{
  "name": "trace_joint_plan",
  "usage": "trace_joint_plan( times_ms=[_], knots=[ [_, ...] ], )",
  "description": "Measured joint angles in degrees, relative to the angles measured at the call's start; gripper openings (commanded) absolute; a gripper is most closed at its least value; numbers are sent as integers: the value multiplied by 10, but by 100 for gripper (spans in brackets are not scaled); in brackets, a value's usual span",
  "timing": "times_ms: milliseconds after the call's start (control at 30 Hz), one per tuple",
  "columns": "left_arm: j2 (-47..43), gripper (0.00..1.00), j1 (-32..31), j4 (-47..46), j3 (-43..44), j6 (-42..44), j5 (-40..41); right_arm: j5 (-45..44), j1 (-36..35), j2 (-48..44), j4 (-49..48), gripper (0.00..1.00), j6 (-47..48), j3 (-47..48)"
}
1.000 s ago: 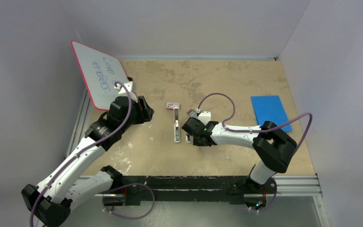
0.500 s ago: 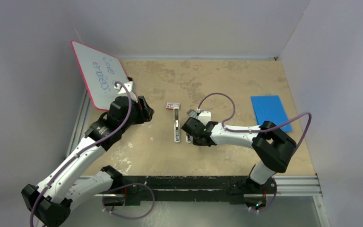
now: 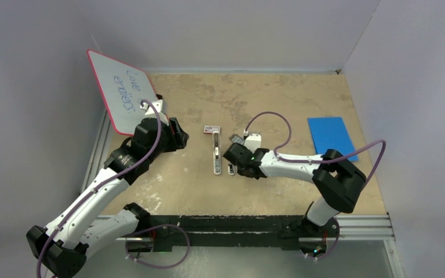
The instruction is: Load the staples into the stapler
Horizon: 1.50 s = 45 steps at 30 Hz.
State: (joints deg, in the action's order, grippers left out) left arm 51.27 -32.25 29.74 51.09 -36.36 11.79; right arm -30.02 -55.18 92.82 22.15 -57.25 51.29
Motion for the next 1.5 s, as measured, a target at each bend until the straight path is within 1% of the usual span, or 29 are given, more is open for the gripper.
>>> trace_joint_plan(
  times_ms=[233,367,533,667,800,1500],
  knots=[
    [0,50,0,0,0,0,0,-48,-4,-51,-2,15,-6,10],
    [0,50,0,0,0,0,0,-68,-23,-54,-7,15,-13,32],
    [0,50,0,0,0,0,0,-83,-58,-36,-24,15,-17,55],
    [0,50,0,0,0,0,0,-86,-71,-8,-35,15,-16,60],
    [0,50,0,0,0,0,0,-91,-71,13,-37,15,-14,60],
    [0,50,0,0,0,0,0,-93,-71,37,-62,15,-5,60]
  ],
)
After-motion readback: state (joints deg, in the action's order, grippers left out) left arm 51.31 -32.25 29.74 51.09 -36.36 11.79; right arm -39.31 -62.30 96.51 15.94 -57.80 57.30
